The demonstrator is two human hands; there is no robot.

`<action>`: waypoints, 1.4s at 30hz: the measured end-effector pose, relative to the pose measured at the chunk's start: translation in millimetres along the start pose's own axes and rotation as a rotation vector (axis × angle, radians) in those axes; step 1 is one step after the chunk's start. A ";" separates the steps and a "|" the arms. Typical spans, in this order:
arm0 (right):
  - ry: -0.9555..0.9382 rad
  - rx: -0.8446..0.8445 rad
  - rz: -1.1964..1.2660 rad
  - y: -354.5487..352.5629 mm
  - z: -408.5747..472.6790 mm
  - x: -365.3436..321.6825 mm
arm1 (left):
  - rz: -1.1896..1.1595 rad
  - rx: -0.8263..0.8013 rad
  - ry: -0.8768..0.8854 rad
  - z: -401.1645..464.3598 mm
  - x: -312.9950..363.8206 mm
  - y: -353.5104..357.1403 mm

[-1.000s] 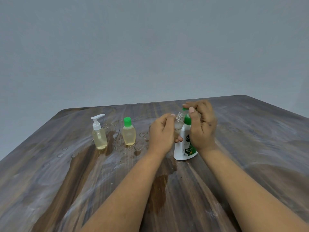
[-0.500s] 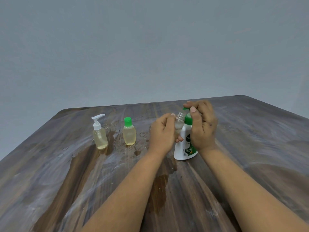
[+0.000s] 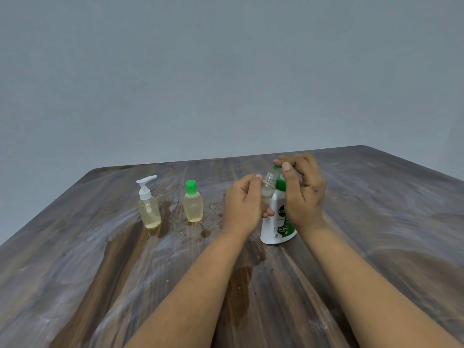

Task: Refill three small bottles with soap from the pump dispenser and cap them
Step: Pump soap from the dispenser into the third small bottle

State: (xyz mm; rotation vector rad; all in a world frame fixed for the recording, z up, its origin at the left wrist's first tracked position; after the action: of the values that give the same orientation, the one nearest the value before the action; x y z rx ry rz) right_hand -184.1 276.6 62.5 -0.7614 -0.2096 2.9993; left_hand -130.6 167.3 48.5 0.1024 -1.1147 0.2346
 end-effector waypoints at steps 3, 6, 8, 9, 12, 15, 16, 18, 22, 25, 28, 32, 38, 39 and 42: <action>0.017 0.006 0.005 0.3 -0.3 0.4 | 0.001 0.009 -0.002 0.5 -0.2 0.2; 0.022 0.031 0.012 2.0 0.3 1.2 | -0.015 0.012 -0.011 0.5 -0.7 0.0; 0.028 0.042 0.008 3.2 -0.2 1.9 | -0.021 0.010 -0.012 0.3 -1.2 0.1; 0.032 0.047 0.008 3.4 -0.1 2.0 | -0.018 0.009 -0.012 0.0 -1.3 0.3; 0.013 0.050 -0.013 3.0 -1.4 2.0 | -0.012 0.006 -0.015 0.0 -1.3 0.3; -0.010 0.043 -0.006 2.0 -2.6 1.2 | -0.014 0.007 -0.016 0.4 -0.6 0.3; 0.005 0.045 0.019 1.8 -2.3 1.1 | -0.012 0.006 -0.013 0.1 -0.5 0.4; 0.013 0.045 0.035 2.6 -2.2 1.3 | -0.011 0.010 -0.010 -0.1 -0.6 0.2; 0.010 0.043 -0.013 4.3 -0.8 1.8 | -0.031 0.008 -0.014 0.2 -1.4 0.5; 0.024 0.044 -0.047 4.1 -0.1 3.7 | -0.026 -0.002 -0.007 -0.6 -1.4 0.6; -0.012 0.037 -0.054 0.8 -4.0 3.6 | -0.022 -0.011 0.006 -1.5 -0.5 0.7; -0.050 0.021 -0.046 0.5 -4.6 4.0 | -0.010 0.001 0.006 -2.3 0.3 0.2; 0.002 0.027 -0.043 1.7 -0.4 5.3 | -0.032 -0.004 0.007 -0.8 -1.4 1.2; 0.015 0.029 -0.041 1.7 0.3 5.0 | -0.026 -0.003 0.007 -0.9 -1.8 1.0; 0.001 0.036 -0.056 1.3 -0.3 2.1 | -0.012 0.001 0.015 -1.4 -2.2 0.6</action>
State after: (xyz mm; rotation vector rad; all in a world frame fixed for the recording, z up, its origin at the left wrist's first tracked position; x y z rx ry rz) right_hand -185.8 275.6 61.1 -0.7411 -0.1740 2.9422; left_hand -130.5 167.8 45.9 0.1080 -1.0983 0.2247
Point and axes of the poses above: each hand's wrist, its own z-axis towards the middle knuckle, its own y-axis out of the palm, x = y × z, the point moved 2 cm from there along z, towards the middle knuckle, and after that the axes turned 10 degrees about -x, right-handed, at the moved point
